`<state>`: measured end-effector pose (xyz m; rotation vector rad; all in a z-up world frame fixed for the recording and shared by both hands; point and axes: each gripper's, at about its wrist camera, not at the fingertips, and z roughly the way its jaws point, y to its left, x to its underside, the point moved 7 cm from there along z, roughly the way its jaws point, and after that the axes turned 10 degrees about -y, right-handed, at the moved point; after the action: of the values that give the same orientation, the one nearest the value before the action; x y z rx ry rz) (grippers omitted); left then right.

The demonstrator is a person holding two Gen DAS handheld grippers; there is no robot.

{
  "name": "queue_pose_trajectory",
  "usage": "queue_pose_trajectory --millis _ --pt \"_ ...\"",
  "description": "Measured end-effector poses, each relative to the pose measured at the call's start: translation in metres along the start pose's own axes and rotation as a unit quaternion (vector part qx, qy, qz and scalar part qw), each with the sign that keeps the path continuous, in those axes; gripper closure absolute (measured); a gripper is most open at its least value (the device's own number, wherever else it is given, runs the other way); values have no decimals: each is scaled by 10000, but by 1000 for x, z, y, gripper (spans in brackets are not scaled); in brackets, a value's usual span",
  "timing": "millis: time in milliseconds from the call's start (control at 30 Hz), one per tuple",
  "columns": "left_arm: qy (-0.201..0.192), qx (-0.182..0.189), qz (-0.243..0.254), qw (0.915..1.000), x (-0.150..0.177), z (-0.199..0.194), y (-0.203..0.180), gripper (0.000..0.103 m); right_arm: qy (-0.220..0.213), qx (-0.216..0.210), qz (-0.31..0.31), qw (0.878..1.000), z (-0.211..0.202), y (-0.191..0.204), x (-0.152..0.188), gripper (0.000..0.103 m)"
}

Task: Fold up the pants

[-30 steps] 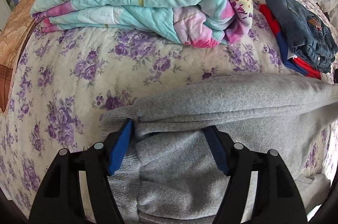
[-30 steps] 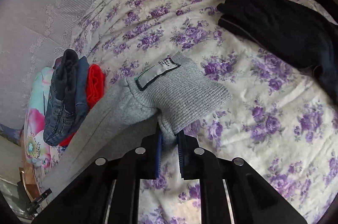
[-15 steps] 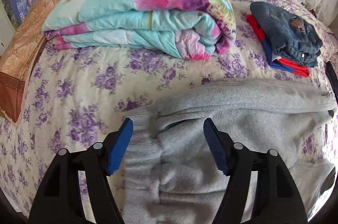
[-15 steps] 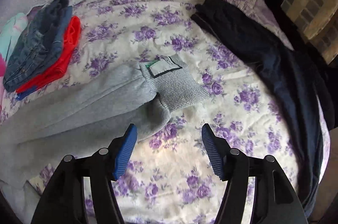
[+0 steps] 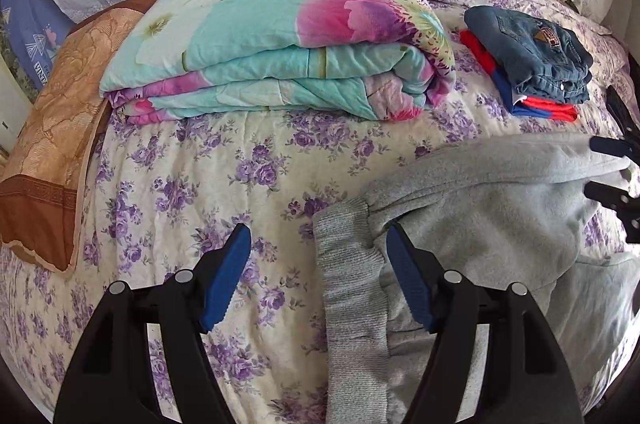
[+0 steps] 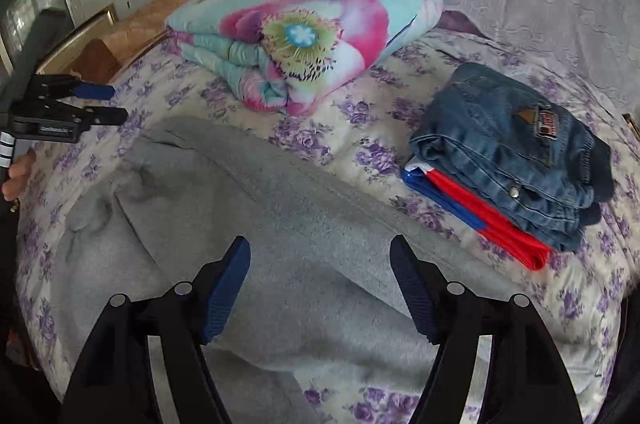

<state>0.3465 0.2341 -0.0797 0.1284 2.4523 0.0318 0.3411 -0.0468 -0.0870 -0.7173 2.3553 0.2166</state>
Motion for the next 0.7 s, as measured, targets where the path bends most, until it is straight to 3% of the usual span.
queue_pose_trajectory --millis 67,267,300,333,367,400,600,700 --pt "2 12 58 10000 4 0 2 35 226 33 -215 9995 22 -2 1 46" --pt "75 -5 180 9998 6 8 6 34 641 -341 -287 9969 47 -6 17 46" --pt "81 -5 192 9998 4 11 5 34 601 -317 -399 9969 49 -3 17 51" --pt "86 -3 209 9997 3 13 4 34 579 -254 -448 9970 53 -2 16 79" --pt "92 -4 216 9997 2 16 2 34 647 -290 -404 9967 59 -2 17 93" --pt "106 0 216 9997 0 19 1 34 692 -295 -355 9965 63 -3 15 96" --pt "213 56 161 9996 -7 38 -11 34 91 446 -273 9986 73 -29 -39 96" --pt "216 94 185 9996 -11 44 -20 34 443 536 -293 9971 110 -35 -29 96"
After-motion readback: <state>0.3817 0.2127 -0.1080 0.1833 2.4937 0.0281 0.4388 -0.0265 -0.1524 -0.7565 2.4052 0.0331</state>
